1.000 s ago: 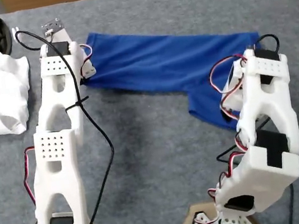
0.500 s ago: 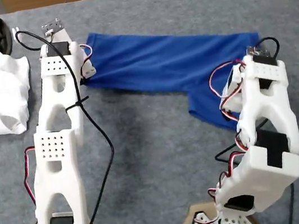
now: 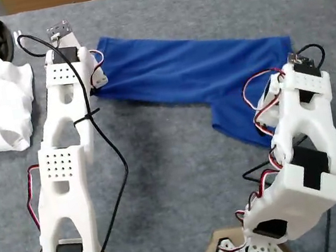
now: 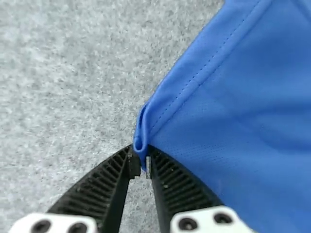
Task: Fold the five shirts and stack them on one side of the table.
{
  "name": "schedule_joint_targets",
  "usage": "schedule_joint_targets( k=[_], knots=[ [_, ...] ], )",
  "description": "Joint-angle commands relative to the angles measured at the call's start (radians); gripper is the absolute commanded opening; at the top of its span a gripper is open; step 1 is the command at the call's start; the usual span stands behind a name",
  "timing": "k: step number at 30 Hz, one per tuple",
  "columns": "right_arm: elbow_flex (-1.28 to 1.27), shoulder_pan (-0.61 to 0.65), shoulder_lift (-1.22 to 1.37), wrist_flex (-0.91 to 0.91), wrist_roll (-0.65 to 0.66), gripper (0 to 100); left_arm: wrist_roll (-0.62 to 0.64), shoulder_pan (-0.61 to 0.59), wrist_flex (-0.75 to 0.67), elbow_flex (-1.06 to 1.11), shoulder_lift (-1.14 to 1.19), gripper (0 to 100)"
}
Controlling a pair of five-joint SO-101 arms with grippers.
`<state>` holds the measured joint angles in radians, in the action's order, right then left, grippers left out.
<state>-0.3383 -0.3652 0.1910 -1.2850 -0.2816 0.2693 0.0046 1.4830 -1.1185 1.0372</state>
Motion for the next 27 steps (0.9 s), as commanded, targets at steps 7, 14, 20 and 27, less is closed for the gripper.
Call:
schedule_joint_targets(
  k=[7,14,20,27],
  knots=[
    [0.005,-0.007,0.091,0.043,-0.005,14.2,-0.006,-0.017,0.008,-0.051,-0.018,2],
    [0.03,0.038,0.076,0.014,-0.011,14.1,-0.006,-0.017,0.008,-0.049,-0.018,2],
    [0.045,0.073,0.045,-0.018,-0.012,12.1,-0.006,-0.018,0.008,-0.049,-0.018,2],
    [0.041,0.085,0.054,-0.018,-0.012,11.1,-0.006,-0.017,0.006,-0.049,-0.018,2]
  ],
)
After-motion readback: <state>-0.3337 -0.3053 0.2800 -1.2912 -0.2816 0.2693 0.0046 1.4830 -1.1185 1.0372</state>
